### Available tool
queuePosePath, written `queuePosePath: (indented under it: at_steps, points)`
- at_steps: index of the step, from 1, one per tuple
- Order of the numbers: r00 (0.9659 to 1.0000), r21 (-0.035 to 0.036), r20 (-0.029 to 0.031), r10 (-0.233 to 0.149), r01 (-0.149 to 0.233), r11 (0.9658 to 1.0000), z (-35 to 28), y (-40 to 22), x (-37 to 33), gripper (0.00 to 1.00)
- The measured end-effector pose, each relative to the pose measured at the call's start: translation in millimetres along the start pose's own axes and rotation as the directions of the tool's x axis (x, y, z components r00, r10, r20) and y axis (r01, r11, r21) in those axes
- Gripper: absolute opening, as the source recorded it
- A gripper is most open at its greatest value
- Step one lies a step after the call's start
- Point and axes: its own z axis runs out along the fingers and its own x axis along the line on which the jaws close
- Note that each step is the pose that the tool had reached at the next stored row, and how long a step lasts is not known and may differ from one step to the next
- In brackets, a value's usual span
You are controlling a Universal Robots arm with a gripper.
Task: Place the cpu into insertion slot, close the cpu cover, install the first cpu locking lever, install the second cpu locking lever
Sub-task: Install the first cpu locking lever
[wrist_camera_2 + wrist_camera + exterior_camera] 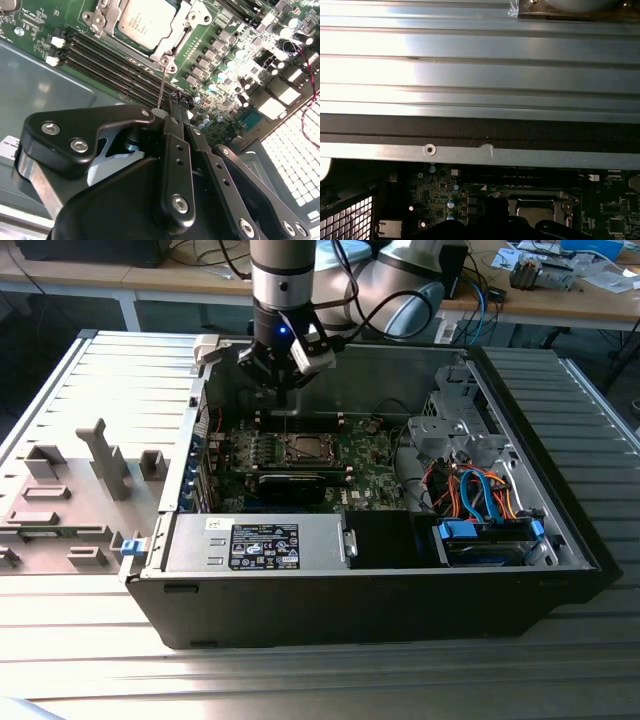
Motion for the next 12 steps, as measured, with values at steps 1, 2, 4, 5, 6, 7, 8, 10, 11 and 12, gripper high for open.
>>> queuePosePath:
  at_steps: [1, 2, 4, 5, 6, 7, 8, 10, 11, 12]
  points:
    - [1.0, 0.0001, 0.0, 0.0, 0.0, 1.0, 0.0, 0.0, -1.0, 0.11]
    - [1.0, 0.0003, 0.0, 0.0, 0.0, 1.0, 0.0, 0.0, -2.3, 0.11]
    - [1.0, 0.0006, 0.0, 0.0, 0.0, 1.0, 0.0, 0.0, -4.3, 0.11]
    - [1.0, 0.0007, 0.0, 0.0, 0.0, 1.0, 0.0, 0.0, -5.2, 0.11]
    - [1.0, 0.0009, 0.0, 0.0, 0.0, 1.0, 0.0, -0.1, -6.1, 0.11]
    - [1.0, 0.001, 0.0, 0.0, 0.0, 1.0, -0.1, -0.1, -7.0, 0.11]
    - [1.0, 0.0011, 0.0, 0.0, 0.0, 1.0, -0.1, -0.1, -8.4, 0.11]
    - [1.0, 0.0015, 0.0, 0.0, 0.0, 1.0, -0.1, -0.2, -11.9, 0.11]
    - [1.0, 0.0016, 0.0, 0.0, 0.0, 1.0, -0.1, -0.2, -13.4, 0.11]
    - [1.0, 0.0017, 0.0, 0.0, 0.0, 1.0, -0.1, -0.2, -14.9, 0.11]
